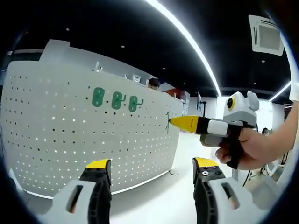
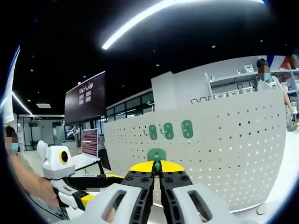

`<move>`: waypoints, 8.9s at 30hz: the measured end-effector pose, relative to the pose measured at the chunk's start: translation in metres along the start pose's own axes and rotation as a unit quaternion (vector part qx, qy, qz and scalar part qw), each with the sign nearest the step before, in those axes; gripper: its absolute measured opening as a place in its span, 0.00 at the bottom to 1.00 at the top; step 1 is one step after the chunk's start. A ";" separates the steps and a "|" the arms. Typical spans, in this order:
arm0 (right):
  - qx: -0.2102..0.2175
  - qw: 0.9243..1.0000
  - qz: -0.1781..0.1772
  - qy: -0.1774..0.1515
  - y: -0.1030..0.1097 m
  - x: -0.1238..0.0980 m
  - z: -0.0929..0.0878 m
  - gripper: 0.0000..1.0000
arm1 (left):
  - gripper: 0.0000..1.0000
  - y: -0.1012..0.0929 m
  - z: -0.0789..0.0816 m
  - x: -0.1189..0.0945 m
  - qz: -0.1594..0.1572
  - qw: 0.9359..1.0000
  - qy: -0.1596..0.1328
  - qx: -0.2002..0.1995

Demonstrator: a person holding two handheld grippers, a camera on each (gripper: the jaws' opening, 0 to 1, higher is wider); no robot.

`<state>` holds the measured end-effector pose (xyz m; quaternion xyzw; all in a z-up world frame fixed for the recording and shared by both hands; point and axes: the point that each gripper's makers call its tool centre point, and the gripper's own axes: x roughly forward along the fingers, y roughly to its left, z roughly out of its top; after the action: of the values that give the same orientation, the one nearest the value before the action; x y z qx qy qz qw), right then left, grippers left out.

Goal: Insert the hook assembly into the mounting plate slot until the hook locks in place.

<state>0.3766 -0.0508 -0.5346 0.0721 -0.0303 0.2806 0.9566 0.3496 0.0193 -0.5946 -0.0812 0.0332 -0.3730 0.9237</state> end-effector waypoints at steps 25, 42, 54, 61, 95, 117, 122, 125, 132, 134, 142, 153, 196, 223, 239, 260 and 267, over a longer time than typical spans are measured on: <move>-0.012 0.999 -0.043 -0.018 -0.041 0.011 0.017 0.01 | 0.69 0.035 0.002 -0.046 0.062 0.997 -0.001 0.043; -0.031 0.996 -0.077 -0.027 -0.072 0.019 0.031 0.01 | 0.71 0.045 0.003 -0.066 0.081 0.995 -0.002 0.050; -0.043 0.993 -0.102 -0.032 -0.094 0.024 0.042 0.01 | 0.72 0.047 0.001 -0.083 0.095 0.994 -0.002 0.051; -0.053 0.992 -0.111 -0.037 -0.099 0.034 0.048 0.01 | 0.72 0.049 -0.003 -0.093 0.106 0.993 0.002 0.053; -0.071 0.986 -0.148 -0.032 -0.111 0.074 0.041 0.01 | 0.70 0.062 0.003 -0.116 0.148 0.987 0.000 0.055; -0.112 0.977 -0.177 -0.047 -0.112 0.075 0.038 0.01 | 0.69 0.061 0.006 -0.117 0.147 0.988 0.001 0.057; -0.104 0.975 -0.189 -0.052 -0.113 0.076 0.038 0.01 | 0.69 0.062 0.009 -0.119 0.149 0.987 -0.002 0.054; -0.107 0.975 -0.188 -0.054 -0.113 0.075 0.037 0.01 | 0.69 0.062 0.011 -0.119 0.148 0.987 -0.004 0.055; -0.111 0.974 -0.188 -0.059 -0.114 0.075 0.037 0.01 | 0.68 0.059 0.012 -0.120 0.148 0.987 -0.006 0.055; -0.110 0.975 -0.187 -0.058 -0.114 0.076 0.038 0.02 | 0.68 0.058 0.011 -0.120 0.147 0.987 -0.005 0.056; -0.105 0.979 -0.172 -0.044 -0.112 0.075 0.033 0.05 | 0.68 0.059 0.011 -0.121 0.147 0.988 -0.006 0.055; -0.083 0.987 -0.125 -0.063 -0.103 0.057 0.031 0.45 | 0.69 0.061 0.008 -0.121 0.149 0.988 -0.008 0.046; -0.063 0.997 -0.028 -0.040 -0.074 0.016 0.015 0.57 | 0.69 0.049 0.013 -0.105 0.122 0.991 -0.010 0.054; -0.045 0.998 -0.026 -0.030 -0.056 -0.055 -0.010 0.62 | 0.71 0.043 0.017 -0.100 0.105 0.992 -0.016 0.063; -0.038 0.999 -0.028 -0.024 -0.048 -0.083 -0.019 0.62 | 0.73 0.035 0.020 -0.099 0.092 0.993 -0.019 0.071; -0.033 0.999 -0.033 -0.012 -0.039 -0.118 -0.027 0.64 | 0.75 0.028 0.014 -0.110 0.086 0.994 -0.011 0.071; -0.027 0.999 -0.033 -0.009 -0.037 -0.117 -0.030 0.64 | 0.75 0.030 0.013 -0.112 0.091 0.993 -0.010 0.070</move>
<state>0.2988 -0.1393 -0.5804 0.0493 -0.0441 0.2475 0.9666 0.2906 0.1197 -0.5871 -0.0167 0.0048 -0.2878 0.9575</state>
